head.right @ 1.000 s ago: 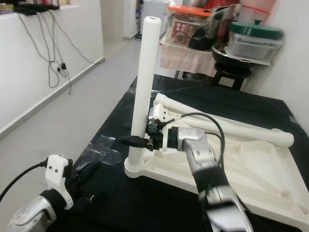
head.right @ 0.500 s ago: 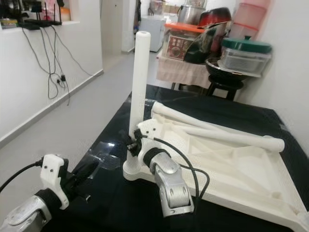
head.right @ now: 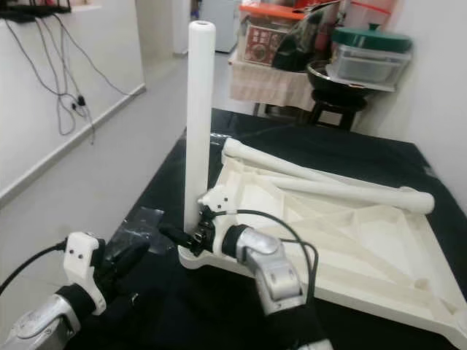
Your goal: Building children table
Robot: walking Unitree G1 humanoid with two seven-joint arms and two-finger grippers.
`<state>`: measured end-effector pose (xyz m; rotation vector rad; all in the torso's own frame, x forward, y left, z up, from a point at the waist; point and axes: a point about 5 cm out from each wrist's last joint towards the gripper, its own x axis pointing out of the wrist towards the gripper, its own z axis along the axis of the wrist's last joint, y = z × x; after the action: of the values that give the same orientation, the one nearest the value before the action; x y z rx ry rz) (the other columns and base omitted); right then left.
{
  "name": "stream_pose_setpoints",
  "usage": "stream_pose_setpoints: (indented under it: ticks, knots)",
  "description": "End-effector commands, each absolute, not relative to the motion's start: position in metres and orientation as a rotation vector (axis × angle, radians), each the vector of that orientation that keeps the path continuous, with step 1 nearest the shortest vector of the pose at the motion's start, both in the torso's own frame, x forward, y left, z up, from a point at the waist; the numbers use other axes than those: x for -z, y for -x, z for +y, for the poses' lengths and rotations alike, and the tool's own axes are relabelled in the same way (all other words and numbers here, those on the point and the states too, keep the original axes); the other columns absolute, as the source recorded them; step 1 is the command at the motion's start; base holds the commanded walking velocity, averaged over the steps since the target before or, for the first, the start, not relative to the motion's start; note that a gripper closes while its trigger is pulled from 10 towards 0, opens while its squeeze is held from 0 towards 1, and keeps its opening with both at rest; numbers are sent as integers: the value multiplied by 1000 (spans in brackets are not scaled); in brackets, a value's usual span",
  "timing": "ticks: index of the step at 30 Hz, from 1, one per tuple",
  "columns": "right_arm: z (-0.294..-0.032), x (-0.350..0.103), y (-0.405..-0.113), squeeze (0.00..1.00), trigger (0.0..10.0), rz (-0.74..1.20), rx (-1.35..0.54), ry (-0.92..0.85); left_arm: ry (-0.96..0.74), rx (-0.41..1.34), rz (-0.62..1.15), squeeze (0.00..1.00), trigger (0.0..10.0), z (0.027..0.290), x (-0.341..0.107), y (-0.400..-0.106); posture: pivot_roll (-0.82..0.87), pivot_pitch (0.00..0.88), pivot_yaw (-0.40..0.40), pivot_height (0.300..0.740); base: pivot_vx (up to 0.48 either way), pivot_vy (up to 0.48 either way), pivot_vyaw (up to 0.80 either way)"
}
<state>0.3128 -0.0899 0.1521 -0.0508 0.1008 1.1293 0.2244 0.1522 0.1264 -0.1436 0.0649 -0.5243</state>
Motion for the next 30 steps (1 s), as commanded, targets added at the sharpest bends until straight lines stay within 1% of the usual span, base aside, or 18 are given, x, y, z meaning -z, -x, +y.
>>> stream_pose_setpoints:
  ticks: [1, 7, 8, 15, 17, 19, 20, 23, 24, 25, 26, 27, 29, 30]
  knots:
    - [-90, -147, -314, 0, 10000, 121, -1212, 46, 147, 528, 75, 0, 10000, 150, -123, -224, 135, 0, -108, 740, 0, 0, 0]
    - [-94, -148, -325, 0, 10000, 157, -1293, 66, 147, 527, 76, 0, 10000, 149, -122, -225, 141, 0, -110, 740, 0, 0, 0]
    - [-95, -150, -330, 0, 0, 162, -1308, 68, 148, 528, 76, 0, 10000, 149, -121, -225, 150, 0, -119, 740, 0, 0, 0]
    - [-99, -152, -337, 0, 0, 147, -1310, 37, 150, 526, 75, 0, 10000, 147, -120, -225, 151, 0, -120, 740, 0, 0, 0]
    - [-106, -148, -334, 0, 0, 161, -1318, 40, 152, 527, 74, 0, 10000, 146, -121, -224, 142, 0, -113, 740, 0, 0, 0]
    - [-106, -148, -334, 0, 0, 161, -1318, 40, 152, 527, 74, 0, 10000, 146, -121, -224, 142, 0, -113, 740, 0, 0, 0]
    - [-114, -142, -327, 0, 0, 174, -1298, 58, 155, 531, 73, 0, 10000, 146, -121, -223, 135, 0, -114, 740, 0, 0, 0]
    - [-117, -139, -325, 0, 0, 179, -1265, 70, 155, 532, 73, 0, 10000, 146, -122, -223, 135, 0, -114, 740, 0, 0, 0]
    - [-114, -133, -323, 0, 0, 185, -1167, 90, 155, 531, 72, 0, 10000, 147, -122, -222, 132, 0, -118, 740, 0, 0, 0]
    - [-114, -133, -323, 0, 0, 185, -1167, 90, 155, 531, 72, 0, 10000, 147, -122, -222, 132, 0, -118, 740, 0, 0, 0]
    - [-103, -115, -315, 0, 0, 235, -810, 15, 153, 530, 72, 0, 10000, 148, -123, -222, 115, 0, -114, 740, 0, 0, 0]
    - [-90, -103, -299, 0, 0, 284, -649, -21, 152, 528, 71, 0, 10000, 150, -124, -221, 117, 0, -112, 740, 0, 0, 0]
    - [-90, -103, -299, 0, 0, 284, -649, -21, 152, 528, 71, 0, 10000, 150, -124, -221, 117, 0, -112, 740, 0, 0, 0]
    - [-83, -98, -289, 0, 0, 300, -546, -30, 151, 527, 71, 0, 10000, 151, -124, -221, 114, 0, -101, 740, 0, 0, 0]
